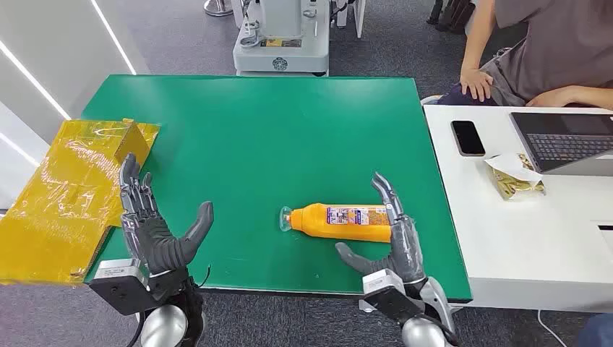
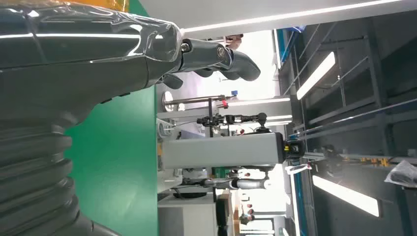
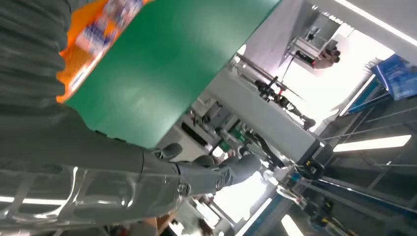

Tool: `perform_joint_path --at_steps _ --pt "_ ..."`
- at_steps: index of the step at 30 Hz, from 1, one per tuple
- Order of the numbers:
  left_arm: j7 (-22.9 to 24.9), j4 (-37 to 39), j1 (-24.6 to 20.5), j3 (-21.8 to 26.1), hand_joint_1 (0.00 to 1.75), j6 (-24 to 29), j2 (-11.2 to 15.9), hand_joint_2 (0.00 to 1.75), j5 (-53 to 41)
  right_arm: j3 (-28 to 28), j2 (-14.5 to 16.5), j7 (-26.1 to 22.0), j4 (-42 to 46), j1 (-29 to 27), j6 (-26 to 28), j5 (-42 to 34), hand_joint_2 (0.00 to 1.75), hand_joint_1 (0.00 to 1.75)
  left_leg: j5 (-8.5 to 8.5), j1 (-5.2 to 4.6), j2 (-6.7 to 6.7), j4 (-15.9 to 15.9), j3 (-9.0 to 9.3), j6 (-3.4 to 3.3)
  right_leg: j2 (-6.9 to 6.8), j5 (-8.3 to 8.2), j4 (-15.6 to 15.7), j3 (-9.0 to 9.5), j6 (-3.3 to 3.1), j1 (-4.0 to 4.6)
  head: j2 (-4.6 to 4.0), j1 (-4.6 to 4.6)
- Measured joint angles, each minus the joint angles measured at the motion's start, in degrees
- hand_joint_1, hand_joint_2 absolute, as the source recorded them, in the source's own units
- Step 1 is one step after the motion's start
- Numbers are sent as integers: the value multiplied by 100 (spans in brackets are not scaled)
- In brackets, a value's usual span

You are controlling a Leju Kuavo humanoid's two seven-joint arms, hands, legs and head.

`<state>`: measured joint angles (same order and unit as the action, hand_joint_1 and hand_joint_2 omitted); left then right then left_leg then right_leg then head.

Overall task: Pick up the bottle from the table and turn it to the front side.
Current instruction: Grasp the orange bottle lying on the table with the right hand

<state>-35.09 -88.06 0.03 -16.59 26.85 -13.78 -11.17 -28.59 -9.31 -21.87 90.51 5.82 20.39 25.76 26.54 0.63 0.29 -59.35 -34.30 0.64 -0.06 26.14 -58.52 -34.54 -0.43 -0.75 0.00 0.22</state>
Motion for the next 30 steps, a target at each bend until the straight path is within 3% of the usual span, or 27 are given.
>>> perform_joint_path --at_steps 3,7,11,17,21,30 --pt "-73 0 33 -1 0 -59 16 175 69 80 -308 1 0 126 -352 51 175 0 0 0 1 -1 0 0 1 -1 0 0 0 -1 0 -1" --pt "-242 22 67 -4 0 -233 59 175 191 135 -990 -121 -74 675 -1473 -97 175 0 0 -1 2 -3 0 -1 3 -3 -1 -1 2 -3 0 -2" --pt "-342 81 62 -4 0 -320 108 175 263 41 -1482 -228 -652 1894 -2749 -261 175 0 -8 -1 8 -3 0 -10 11 -16 -4 -1 2 -2 0 -2" --pt "-347 86 67 -4 0 -586 166 175 283 -810 -1809 -217 -1910 3954 -4244 -470 175 0 -25 1 -11 -5 -2 -16 -12 -20 -5 -2 3 -2 0 -3" --pt "-336 87 67 -4 0 -688 192 175 225 -1472 -1988 -233 -2325 4613 -4630 -520 175 0 -25 0 -16 -4 -7 -16 -16 -20 -5 -3 3 -1 0 -3" --pt "-247 85 67 -4 0 -731 216 175 107 -2506 -2140 19 -2786 5191 -4710 -1019 175 0 -21 -1 -16 -5 -10 -18 -16 -20 -2 -4 4 -1 0 -2"
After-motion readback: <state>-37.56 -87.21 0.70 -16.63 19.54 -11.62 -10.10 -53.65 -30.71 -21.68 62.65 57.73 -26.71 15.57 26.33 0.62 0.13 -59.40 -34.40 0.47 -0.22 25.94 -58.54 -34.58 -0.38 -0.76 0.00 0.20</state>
